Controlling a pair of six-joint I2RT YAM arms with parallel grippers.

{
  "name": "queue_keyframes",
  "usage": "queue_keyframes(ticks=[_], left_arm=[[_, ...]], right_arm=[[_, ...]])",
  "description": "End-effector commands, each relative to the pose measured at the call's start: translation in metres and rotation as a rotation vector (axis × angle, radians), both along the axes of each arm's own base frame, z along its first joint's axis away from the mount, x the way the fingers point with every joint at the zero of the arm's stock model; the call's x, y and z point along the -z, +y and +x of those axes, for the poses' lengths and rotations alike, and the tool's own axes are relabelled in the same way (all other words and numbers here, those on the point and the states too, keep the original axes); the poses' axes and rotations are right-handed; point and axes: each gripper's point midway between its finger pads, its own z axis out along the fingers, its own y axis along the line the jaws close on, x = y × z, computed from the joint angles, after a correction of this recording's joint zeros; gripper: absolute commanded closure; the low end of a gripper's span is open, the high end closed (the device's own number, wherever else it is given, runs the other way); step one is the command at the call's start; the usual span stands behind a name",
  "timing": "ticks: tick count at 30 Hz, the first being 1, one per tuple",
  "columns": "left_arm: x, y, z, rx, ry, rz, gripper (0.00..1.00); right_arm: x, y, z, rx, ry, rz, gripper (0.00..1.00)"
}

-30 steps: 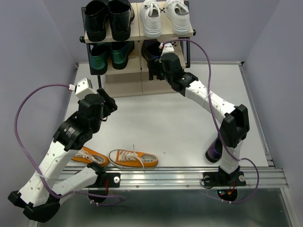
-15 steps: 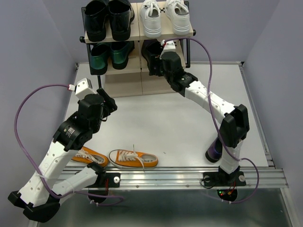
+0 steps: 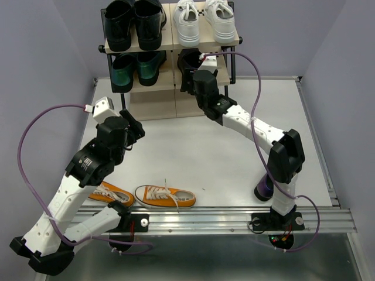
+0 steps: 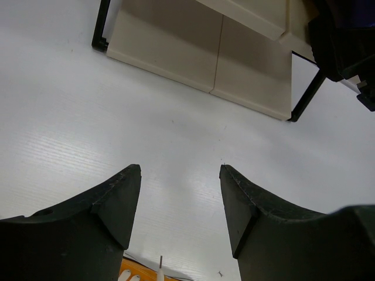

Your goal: Place and organize the shoes onto the shoe shelf

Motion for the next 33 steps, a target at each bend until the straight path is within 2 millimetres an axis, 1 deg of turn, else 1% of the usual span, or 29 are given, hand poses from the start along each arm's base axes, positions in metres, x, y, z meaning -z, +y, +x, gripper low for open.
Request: queue_keyframes(ticks=[1,4,6,7,8,10,11,13,14,15,16,17,18,19,20,21,22,24,25,26,27,28,29,30,31,32,33], left_arm=[[-0.006,0.01,-0.003,-0.032,-0.026,0.006,0.33],[-0.005,0.012,-0.004,-0.038,-0.026,0.007,0.33],[-0.004,0.013,-0.005,-0.04,-0.023,0.01,0.33],[-0.005,0.013,-0.005,-0.04,-0.024,0.01,0.33],[-0.004,0.014,-0.006,-0.041,-0.022,0.012,0.33],[-0.005,0.014,-0.006,-0.042,-0.024,0.012,0.33],[-0.005,0.014,-0.006,-0.044,-0.024,0.013,0.33],[-0.005,0.015,-0.006,-0.045,-0.024,0.013,0.33],[-0.005,0.014,-0.005,-0.044,-0.023,0.014,0.33],[-0.005,0.014,-0.005,-0.043,-0.025,0.013,0.33],[-0.004,0.013,-0.005,-0.042,-0.021,0.015,0.33],[-0.003,0.013,-0.005,-0.039,-0.019,0.015,0.33],[-0.002,0.012,-0.004,-0.038,-0.016,0.016,0.33],[-0.002,0.012,-0.004,-0.038,-0.016,0.015,0.33],[-0.002,0.012,-0.004,-0.037,-0.017,0.013,0.33],[-0.002,0.011,-0.004,-0.035,-0.017,0.013,0.33],[-0.002,0.011,-0.004,-0.034,-0.018,0.011,0.33],[-0.002,0.011,-0.003,-0.034,-0.019,0.013,0.33],[-0.001,0.01,-0.003,-0.034,-0.016,0.014,0.33],[0.0,0.01,-0.002,-0.032,-0.016,0.016,0.33],[0.001,0.01,-0.002,-0.032,-0.013,0.024,0.33],[0.002,0.011,-0.002,-0.035,-0.012,0.029,0.33],[0.003,0.011,-0.001,-0.036,-0.007,0.034,0.33],[0.003,0.011,-0.001,-0.035,-0.007,0.039,0.33],[0.003,0.011,0.0,-0.04,-0.006,0.04,0.33],[0.003,0.011,0.001,-0.042,-0.006,0.04,0.33],[0.002,0.011,0.001,-0.039,-0.01,0.04,0.33]], right_arm=[[-0.034,-0.011,0.013,0.137,-0.119,0.088,0.36],[-0.035,-0.011,0.018,0.152,-0.134,0.085,0.35],[-0.031,-0.01,0.022,0.162,-0.134,0.076,0.34],[-0.034,-0.009,0.023,0.162,-0.141,0.075,0.33],[-0.032,-0.008,0.024,0.161,-0.14,0.07,0.28],[-0.031,-0.009,0.024,0.165,-0.137,0.062,0.23],[-0.034,-0.011,0.023,0.165,-0.14,0.063,0.17],[-0.031,-0.011,0.02,0.156,-0.132,0.056,0.12],[-0.032,-0.011,0.019,0.15,-0.129,0.056,0.07],[-0.029,-0.01,0.017,0.135,-0.114,0.047,0.05],[-0.035,-0.01,0.013,0.125,-0.115,0.061,0.03],[-0.035,-0.009,0.011,0.11,-0.106,0.058,0.0],[-0.033,-0.008,0.007,0.088,-0.087,0.056,0.0],[-0.04,-0.01,0.002,0.081,-0.087,0.067,0.0],[-0.041,-0.011,-0.001,0.073,-0.078,0.068,0.0],[-0.036,-0.01,-0.006,0.05,-0.055,0.062,0.0],[-0.04,-0.014,-0.013,0.046,-0.041,0.062,0.0],[-0.029,-0.022,-0.023,0.053,0.007,0.05,0.0],[-0.042,-0.031,-0.032,0.058,-0.004,0.07,0.0],[-0.043,-0.036,-0.038,0.062,-0.003,0.078,0.0],[-0.042,-0.04,-0.043,0.064,0.001,0.084,0.0],[-0.032,-0.046,-0.049,0.069,0.021,0.073,0.0],[-0.045,-0.054,-0.059,0.068,0.005,0.096,0.0],[-0.044,-0.058,-0.064,0.066,0.014,0.094,0.0],[-0.035,-0.062,-0.07,0.066,0.035,0.082,0.0],[-0.034,-0.067,-0.076,0.071,0.042,0.083,0.0],[-0.03,-0.078,-0.087,0.087,0.063,0.075,0.0]])
